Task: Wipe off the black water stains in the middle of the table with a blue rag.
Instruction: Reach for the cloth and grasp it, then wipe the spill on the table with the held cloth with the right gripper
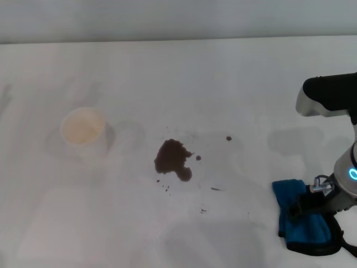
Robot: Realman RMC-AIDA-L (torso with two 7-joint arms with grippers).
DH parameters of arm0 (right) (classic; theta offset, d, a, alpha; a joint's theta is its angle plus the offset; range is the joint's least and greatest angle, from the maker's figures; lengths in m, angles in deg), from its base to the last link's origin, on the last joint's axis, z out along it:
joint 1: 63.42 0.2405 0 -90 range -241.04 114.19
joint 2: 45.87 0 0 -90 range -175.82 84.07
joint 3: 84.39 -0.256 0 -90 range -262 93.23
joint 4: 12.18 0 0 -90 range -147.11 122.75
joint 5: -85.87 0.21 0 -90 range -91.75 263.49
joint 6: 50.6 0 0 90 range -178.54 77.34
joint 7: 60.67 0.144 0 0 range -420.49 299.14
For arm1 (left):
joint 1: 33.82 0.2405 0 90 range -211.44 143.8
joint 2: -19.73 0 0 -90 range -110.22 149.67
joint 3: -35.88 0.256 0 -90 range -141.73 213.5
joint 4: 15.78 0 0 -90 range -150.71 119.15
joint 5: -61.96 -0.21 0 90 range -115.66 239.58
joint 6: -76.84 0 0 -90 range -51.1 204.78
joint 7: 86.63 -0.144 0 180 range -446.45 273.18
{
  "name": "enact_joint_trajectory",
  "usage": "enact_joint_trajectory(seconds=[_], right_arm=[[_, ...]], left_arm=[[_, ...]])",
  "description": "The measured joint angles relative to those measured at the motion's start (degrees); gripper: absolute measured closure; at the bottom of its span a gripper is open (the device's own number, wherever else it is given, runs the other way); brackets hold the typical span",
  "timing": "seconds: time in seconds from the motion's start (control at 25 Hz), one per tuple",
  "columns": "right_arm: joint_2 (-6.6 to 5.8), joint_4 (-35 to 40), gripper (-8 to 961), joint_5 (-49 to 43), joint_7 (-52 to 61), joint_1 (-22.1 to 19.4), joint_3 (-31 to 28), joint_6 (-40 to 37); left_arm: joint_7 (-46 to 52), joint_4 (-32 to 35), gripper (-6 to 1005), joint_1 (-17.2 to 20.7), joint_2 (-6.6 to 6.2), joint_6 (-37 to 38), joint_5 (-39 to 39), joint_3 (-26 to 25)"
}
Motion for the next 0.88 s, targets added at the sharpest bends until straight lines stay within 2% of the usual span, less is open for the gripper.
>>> enact_joint_trajectory(seconds=[0.4,0.88], right_arm=[[-0.11,-3.28,263,-0.41,-2.19,0.5,0.01,-1.5],[0.01,-3.86,368,-1.87,-4.08,1.92,-0.48,-2.39]], left_arm=[[-1.0,-0.08,107,0.06,0.55,-0.01,0.03,-0.01],[-0.99,-0.09,107,-0.1,0.87,-0.3,0.03,0.0]])
